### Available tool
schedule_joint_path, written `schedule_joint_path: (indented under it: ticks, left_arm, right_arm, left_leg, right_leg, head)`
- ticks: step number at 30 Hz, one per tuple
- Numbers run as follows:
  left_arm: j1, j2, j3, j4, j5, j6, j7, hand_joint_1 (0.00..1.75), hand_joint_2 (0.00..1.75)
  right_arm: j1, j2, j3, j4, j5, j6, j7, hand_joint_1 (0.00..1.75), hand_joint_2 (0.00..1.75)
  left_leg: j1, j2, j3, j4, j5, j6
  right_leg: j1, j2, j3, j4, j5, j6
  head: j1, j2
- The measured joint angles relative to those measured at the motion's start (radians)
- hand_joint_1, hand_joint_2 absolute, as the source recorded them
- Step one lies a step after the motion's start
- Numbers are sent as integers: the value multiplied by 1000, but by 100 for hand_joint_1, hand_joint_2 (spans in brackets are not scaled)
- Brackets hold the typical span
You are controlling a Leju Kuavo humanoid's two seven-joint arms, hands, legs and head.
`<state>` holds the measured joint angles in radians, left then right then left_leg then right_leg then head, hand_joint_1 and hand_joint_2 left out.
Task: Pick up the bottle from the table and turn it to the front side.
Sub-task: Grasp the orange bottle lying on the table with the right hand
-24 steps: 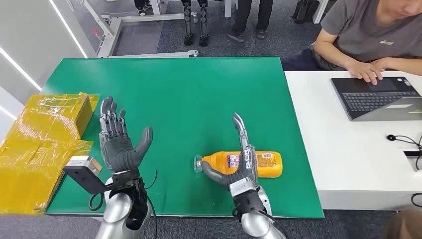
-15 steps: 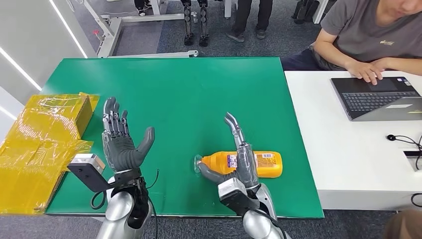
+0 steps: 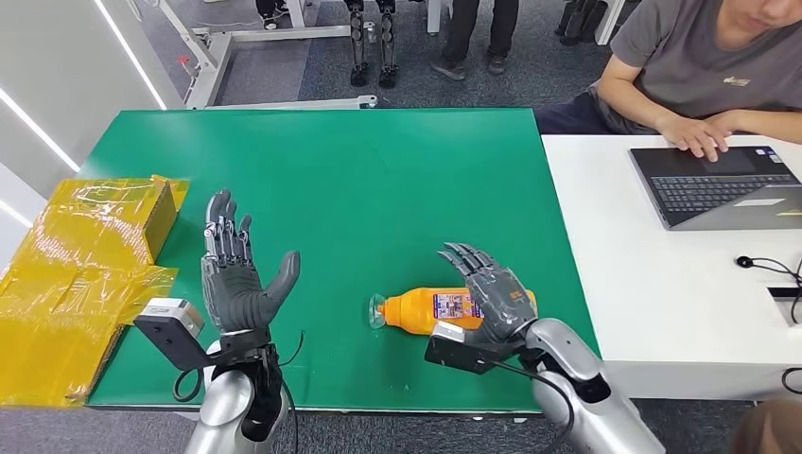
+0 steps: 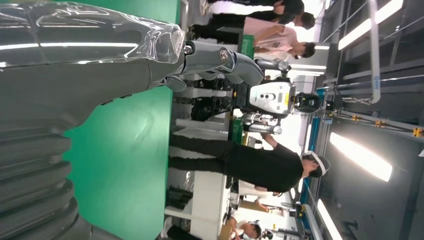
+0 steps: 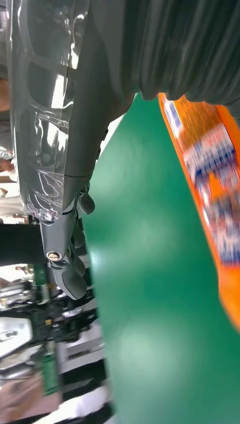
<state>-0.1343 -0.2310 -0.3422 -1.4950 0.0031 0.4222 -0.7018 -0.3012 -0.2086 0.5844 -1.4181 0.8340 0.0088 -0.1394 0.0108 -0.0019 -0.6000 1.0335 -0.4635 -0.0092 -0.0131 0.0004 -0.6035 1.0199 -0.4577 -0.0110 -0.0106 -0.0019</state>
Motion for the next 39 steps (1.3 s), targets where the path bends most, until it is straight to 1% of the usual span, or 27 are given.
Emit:
schedule_joint_path:
  ticks: [3, 6, 9, 12, 19, 21, 25, 29, 33, 39]
  left_arm:
    - [-2, 2, -1, 0, 18, -10, 1, 0, 175]
    - [-6, 4, -2, 0, 32, -13, 2, 0, 175]
    - [-13, 3, -4, 0, 42, -13, 6, 0, 175]
    - [-19, 3, -8, 0, 49, -13, 13, 0, 175]
    - [-27, 4, -27, 2, 74, 4, 10, 0, 175]
    - [-27, 4, -29, 2, 82, 9, 8, 0, 175]
    - [-28, 3, -35, 2, 92, 8, 9, 0, 175]
    - [-37, 2, -39, 4, 95, 1, 13, 0, 175]
    - [-50, 2, -44, 13, 100, -6, 13, 0, 175]
    - [-66, 2, -51, 30, 113, -3, 8, 0, 175]
  right_arm:
    - [-54, -59, 13, 22, -6, 89, 12, 0, 175]
    - [-109, -99, 31, 49, -23, 156, 16, 0, 175]
    - [-164, -119, 49, 81, -37, 198, 17, 0, 175]
    - [-218, -124, 73, 119, -55, 227, 15, 0, 175]
    - [-348, -120, 150, 225, -118, 248, -6, 0, 175]
    - [-389, -103, 176, 264, -128, 250, -3, 0, 175]
    - [-458, -53, 226, 356, -160, 254, -1, 0, 175]
    - [-476, -24, 265, 413, -228, 279, -17, 0, 175]
    - [-471, -20, 298, 437, -293, 308, -56, 0, 175]
    - [-465, -18, 334, 459, -346, 347, -81, 0, 175]
  left_leg:
    - [0, 0, 0, 0, 0, 0]
    - [0, 0, 0, 0, 0, 0]
    - [0, 0, 1, 0, 0, 0]
    - [0, 1, 1, 0, 0, 0]
    - [0, 1, 0, 0, 0, 0]
    - [0, 1, 0, 0, 0, 0]
    - [0, 1, 1, 0, 1, 0]
    - [0, -1, 1, 0, 1, 0]
    - [0, -2, 0, 0, 1, 0]
    - [0, -1, 0, 0, 1, 0]
  right_leg:
    - [0, 0, 0, 0, 0, 0]
    - [0, 0, 0, 0, 0, 0]
    - [0, 0, 0, 1, 0, 0]
    - [0, 1, 0, 1, 0, 0]
    - [0, 1, 0, 1, 0, 0]
    - [0, 1, 0, 1, 1, 0]
    - [0, 1, 0, 1, 1, 0]
    - [0, 0, 0, 1, 0, 0]
    - [0, -1, 0, 1, 0, 0]
    - [0, -1, 0, 1, 0, 0]
  head:
    - [0, 0]
    - [0, 0]
    - [0, 0]
    - [0, 0]
    - [0, 0]
    - [0, 0]
    - [0, 0]
    - [0, 0]
    - [0, 0]
    - [0, 0]
